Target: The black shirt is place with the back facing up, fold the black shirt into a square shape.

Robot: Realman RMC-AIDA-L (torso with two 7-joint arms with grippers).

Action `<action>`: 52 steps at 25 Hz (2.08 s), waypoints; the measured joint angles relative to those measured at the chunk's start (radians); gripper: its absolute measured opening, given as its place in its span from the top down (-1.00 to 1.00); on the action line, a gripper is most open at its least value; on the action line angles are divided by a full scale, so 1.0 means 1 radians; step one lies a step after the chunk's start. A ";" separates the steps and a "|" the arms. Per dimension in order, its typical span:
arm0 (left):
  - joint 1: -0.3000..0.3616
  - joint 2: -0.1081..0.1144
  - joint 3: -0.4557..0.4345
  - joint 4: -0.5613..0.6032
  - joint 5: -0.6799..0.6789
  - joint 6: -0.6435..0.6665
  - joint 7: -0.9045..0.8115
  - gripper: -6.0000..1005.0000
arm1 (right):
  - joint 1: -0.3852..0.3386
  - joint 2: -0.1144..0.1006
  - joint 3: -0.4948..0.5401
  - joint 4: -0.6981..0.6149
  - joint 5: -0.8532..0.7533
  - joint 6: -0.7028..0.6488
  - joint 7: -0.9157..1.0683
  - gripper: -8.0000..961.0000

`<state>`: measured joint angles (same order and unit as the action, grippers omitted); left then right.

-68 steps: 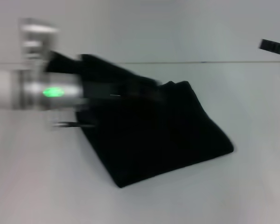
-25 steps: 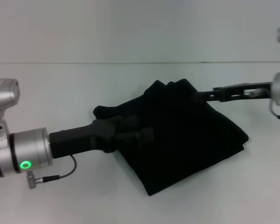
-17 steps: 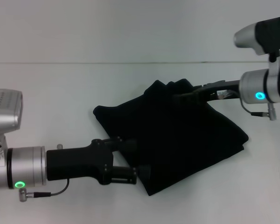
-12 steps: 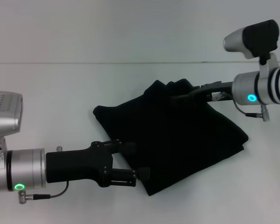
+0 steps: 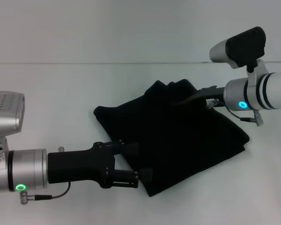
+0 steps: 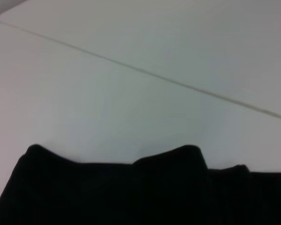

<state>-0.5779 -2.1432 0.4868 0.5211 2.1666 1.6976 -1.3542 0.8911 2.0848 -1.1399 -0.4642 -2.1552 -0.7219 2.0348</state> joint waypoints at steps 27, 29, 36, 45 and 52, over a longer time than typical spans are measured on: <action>0.000 -0.003 -0.008 -0.007 -0.001 -0.032 0.000 -0.87 | -0.060 -0.032 0.141 -0.071 0.011 -0.075 0.056 -0.90; -0.001 -0.004 -0.008 -0.008 -0.001 -0.032 0.000 -0.87 | -0.063 -0.053 0.173 -0.070 0.010 -0.169 0.079 -0.90; -0.005 -0.004 -0.008 -0.014 0.000 -0.032 -0.002 -0.86 | -0.105 -0.120 0.196 -0.068 0.004 -0.377 0.183 -0.90; -0.023 -0.005 -0.008 -0.035 -0.002 -0.044 -0.002 -0.85 | -0.142 -0.144 0.196 -0.061 -0.005 -0.448 0.219 -0.90; -0.033 -0.004 -0.003 -0.041 -0.002 -0.056 -0.006 -0.85 | -0.130 -0.141 0.196 -0.017 -0.036 -0.437 0.220 -0.90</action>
<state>-0.6113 -2.1472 0.4842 0.4803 2.1644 1.6420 -1.3599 0.7615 1.9442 -0.9440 -0.4814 -2.1916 -1.1587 2.2550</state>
